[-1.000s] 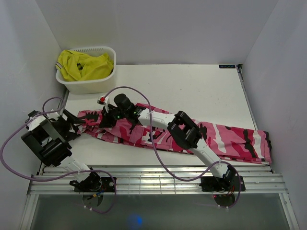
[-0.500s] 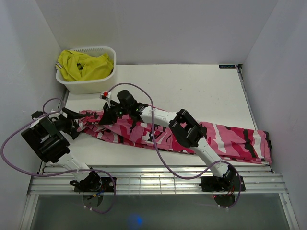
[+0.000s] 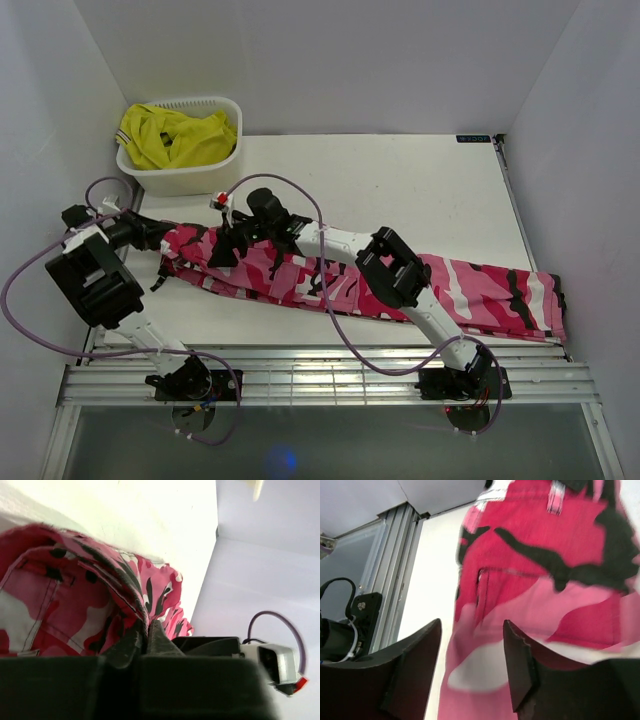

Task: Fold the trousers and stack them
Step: Fold the trousers

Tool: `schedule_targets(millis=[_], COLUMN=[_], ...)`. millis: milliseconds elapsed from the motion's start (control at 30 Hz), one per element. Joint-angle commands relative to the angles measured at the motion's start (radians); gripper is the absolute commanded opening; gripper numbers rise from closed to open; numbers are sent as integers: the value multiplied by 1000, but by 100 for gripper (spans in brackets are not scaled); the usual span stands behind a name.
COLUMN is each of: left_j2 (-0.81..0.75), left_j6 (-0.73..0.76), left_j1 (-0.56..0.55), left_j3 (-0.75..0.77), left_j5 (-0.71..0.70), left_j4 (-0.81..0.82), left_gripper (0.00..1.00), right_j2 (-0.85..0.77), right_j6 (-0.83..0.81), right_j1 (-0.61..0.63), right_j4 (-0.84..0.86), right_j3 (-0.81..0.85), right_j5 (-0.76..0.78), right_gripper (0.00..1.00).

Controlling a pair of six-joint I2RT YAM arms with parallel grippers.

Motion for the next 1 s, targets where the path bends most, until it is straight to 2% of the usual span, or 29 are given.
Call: schedule_targets(millis=[0, 67, 167, 333, 467, 533, 633, 667, 700, 767, 833, 867, 900, 967], left_j2=[40, 71, 135, 224, 258, 256, 238, 215, 197, 136, 92, 66, 13, -47], left_j6=[90, 145, 270, 423, 483, 509, 532, 543, 542, 549, 574, 583, 612, 652], left_j1=[-5, -7, -7, -10, -14, -13, -14, -13, -13, -13, -13, -14, -13, -16], left_j3=[104, 144, 202, 224, 233, 225, 225, 236, 241, 266, 291, 303, 323, 331], left_j5=[43, 24, -41, -157, -268, -299, -318, -318, -328, -338, -381, -399, -417, -456], left_j4=[-9, -70, -154, -164, -193, -201, -216, -225, -225, -231, -242, -247, -247, -232], left_gripper=[0, 0, 0, 0, 0, 0, 29, 45, 53, 68, 72, 90, 98, 98], right_j2=[-83, -100, -120, -175, -243, -287, -341, -355, -387, -416, -465, -485, -520, -555], right_j6=[-65, -93, -110, -128, -111, -119, -159, -176, -193, -268, -317, -375, -412, -505], right_j1=[2, 0, -5, -21, -66, -100, -136, -144, -161, -179, -219, -234, -265, -297], right_j4=[-41, -82, -145, -220, -234, -246, -330, -384, -412, -472, -570, -602, -674, -743], right_j3=[-48, -84, -130, -210, -311, -339, -355, -356, -358, -361, -376, -388, -399, -440], right_j5=[1, 24, 18, 30, 21, 20, 13, 24, 32, 59, 72, 76, 81, 108], right_gripper=[65, 70, 70, 70, 71, 74, 77, 77, 77, 78, 77, 78, 78, 85])
